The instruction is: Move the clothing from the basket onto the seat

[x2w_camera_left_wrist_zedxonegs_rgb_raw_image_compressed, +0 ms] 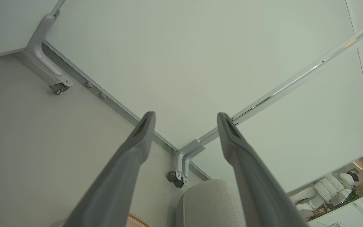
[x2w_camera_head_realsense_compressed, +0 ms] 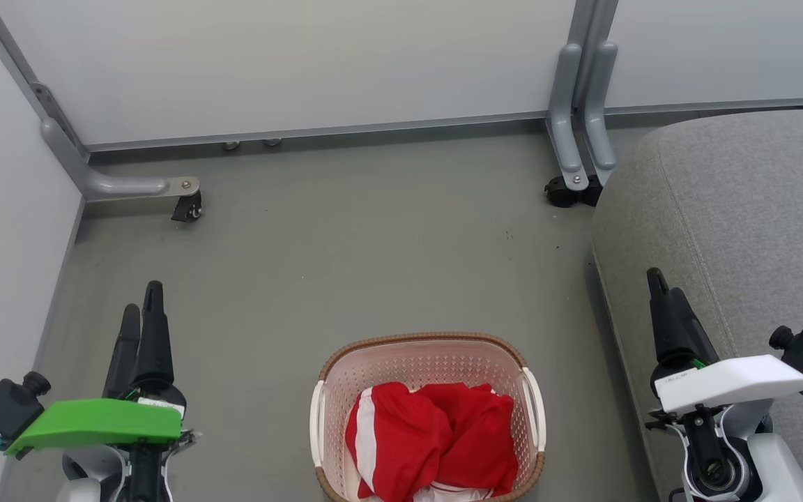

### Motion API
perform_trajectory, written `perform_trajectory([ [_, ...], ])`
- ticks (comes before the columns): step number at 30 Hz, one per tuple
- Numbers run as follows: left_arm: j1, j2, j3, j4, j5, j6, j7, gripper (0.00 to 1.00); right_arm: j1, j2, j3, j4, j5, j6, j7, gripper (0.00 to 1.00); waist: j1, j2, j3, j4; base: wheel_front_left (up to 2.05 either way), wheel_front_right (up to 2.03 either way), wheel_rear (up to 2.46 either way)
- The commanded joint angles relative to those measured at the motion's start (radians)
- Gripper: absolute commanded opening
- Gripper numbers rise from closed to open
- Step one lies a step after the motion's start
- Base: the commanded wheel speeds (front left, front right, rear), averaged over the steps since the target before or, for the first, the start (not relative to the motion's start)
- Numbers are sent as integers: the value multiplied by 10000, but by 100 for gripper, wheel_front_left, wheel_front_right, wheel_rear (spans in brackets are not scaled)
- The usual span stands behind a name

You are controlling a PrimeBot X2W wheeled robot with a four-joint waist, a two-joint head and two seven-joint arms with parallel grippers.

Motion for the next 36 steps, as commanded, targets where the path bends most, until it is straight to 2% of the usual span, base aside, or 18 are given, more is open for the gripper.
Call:
perform_trajectory([
  [1, -164, 140, -73, -173, 454, -3, -102, 100, -239, -69, 80, -181, -460, 3, -113, 100, 0, 0, 3, 1, 0, 0, 0],
  [24, 2, 323, -482, 41, 3679, -2, -816, 100, -243, -39, 353, 69, -3982, 4, -830, 100, 0, 0, 66, 60, 0, 0, 0],
  [36, 10, 339, -606, 287, 5051, -2, -1116, 100, -278, -25, 492, 323, -5176, 4, -1076, 100, 0, 0, 94, 102, 0, 0, 0],
])
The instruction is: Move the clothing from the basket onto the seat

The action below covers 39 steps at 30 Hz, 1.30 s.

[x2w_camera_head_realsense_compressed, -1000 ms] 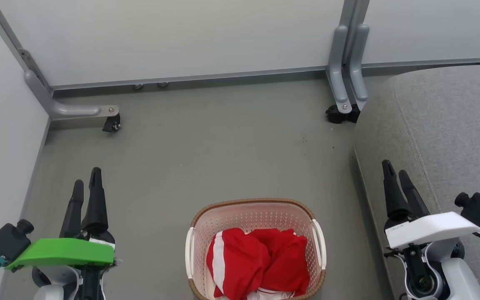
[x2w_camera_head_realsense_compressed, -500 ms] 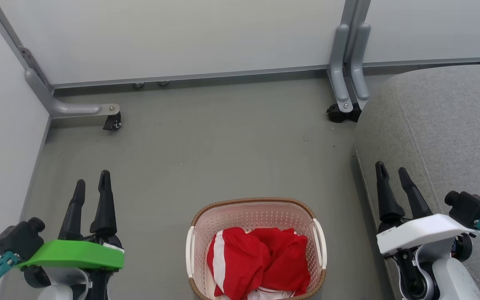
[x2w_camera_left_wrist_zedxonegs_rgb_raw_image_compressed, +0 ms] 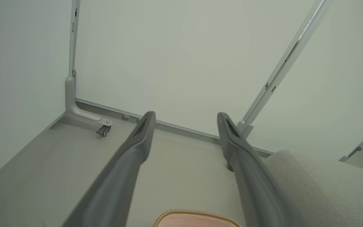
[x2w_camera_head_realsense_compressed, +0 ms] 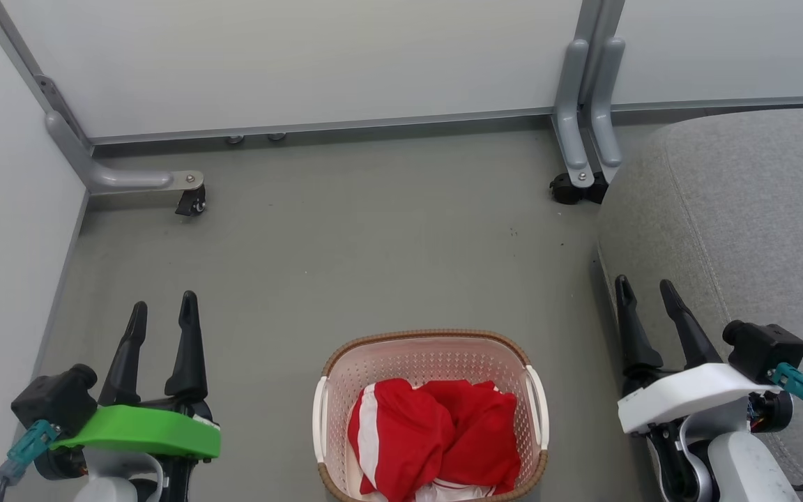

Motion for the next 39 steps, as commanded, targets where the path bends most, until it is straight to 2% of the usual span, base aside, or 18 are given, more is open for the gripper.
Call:
perform_trajectory([
  [1, -46, 76, -43, -21, 310, 0, -97, 100, -185, -33, 40, -42, -288, 2, -91, 100, 0, 0, 8, 5, 0, 0, 0],
  [39, -194, -83, 114, 996, 3164, 0, -874, 100, 66, -48, 61, 169, -2646, 4, -245, 100, 0, 0, 134, 35, 0, 0, 0],
])
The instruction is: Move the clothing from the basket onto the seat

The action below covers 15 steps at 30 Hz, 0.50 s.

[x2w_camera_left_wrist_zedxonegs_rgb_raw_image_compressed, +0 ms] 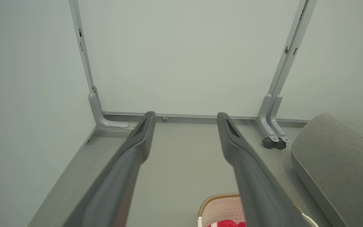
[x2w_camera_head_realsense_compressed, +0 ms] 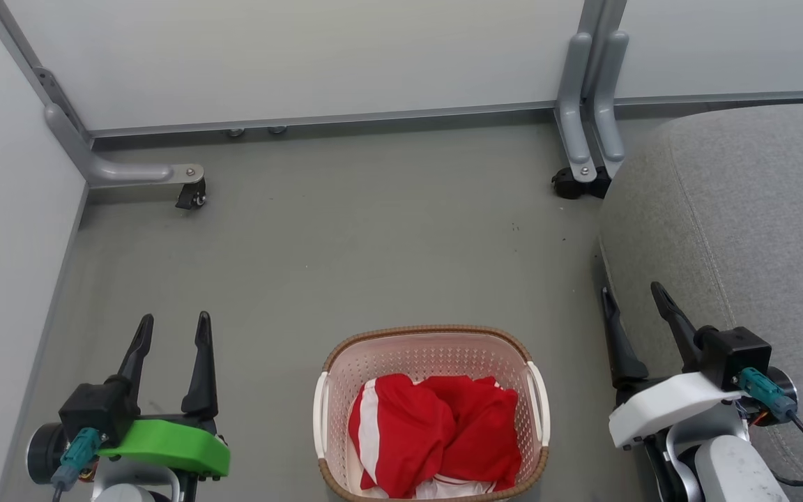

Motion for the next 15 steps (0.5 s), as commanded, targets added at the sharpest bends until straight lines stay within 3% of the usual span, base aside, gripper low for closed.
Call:
perform_trajectory([
  [1, -156, -10, 36, 20, 194, 0, -83, 100, 32, -43, -1, 17, -205, 2, -80, 100, 0, 0, 7, 1, 0, 0, 0],
  [15, -183, -75, 270, 146, 571, 0, -182, 100, 23, -43, 25, 113, -318, 2, -65, 100, 0, 0, 88, -55, 0, 0, 0],
])
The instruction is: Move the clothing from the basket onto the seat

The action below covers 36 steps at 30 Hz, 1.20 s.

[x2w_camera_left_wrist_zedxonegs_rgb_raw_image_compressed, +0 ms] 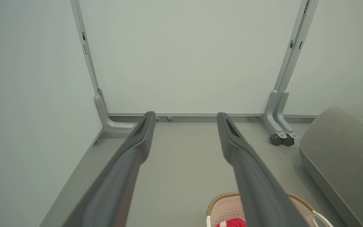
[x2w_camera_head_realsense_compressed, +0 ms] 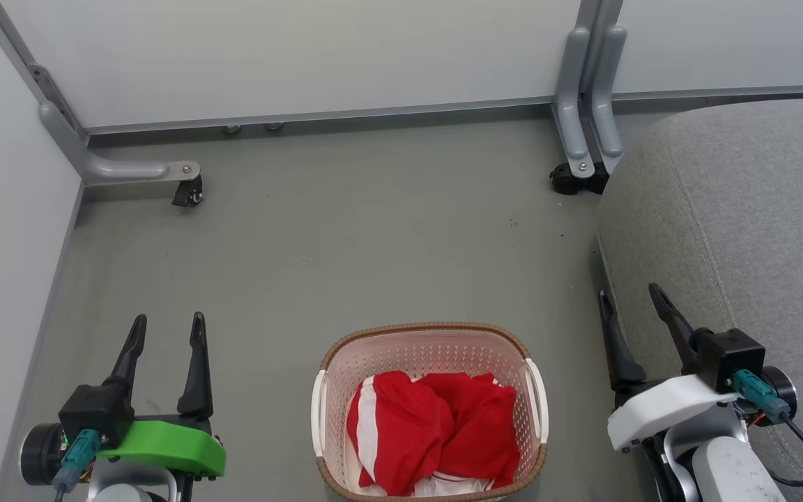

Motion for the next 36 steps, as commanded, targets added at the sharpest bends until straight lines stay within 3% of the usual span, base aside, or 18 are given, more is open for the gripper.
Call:
perform_trajectory([
  [1, -159, -2, 37, 15, 13, 0, -33, 100, 20, -40, 6, 14, 44, 1, 16, 100, 0, 0, 18, -11, 0, 0, 0],
  [11, -360, -19, 25, 30, 189, 0, -33, 100, -193, -38, 13, -153, 148, 1, -43, 100, 0, 0, 393, -69, 0, 0, 0],
  [19, -1068, -121, -664, 639, 290, 0, -19, 100, -761, -38, 88, -628, 177, 1, -110, 100, 0, 0, 1523, -256, 0, 0, 0],
  [25, -2084, -195, -1756, 1661, 288, 0, -19, 100, -1380, -35, 274, -1061, 148, 1, -122, 100, 0, 0, 2718, -503, 0, 0, 0],
  [36, -4418, -266, -4757, 4361, 93, 0, -19, 100, -2576, -30, 577, -1686, 88, 1, -281, 100, 0, 0, 5045, -1099, 0, 0, 0],
])
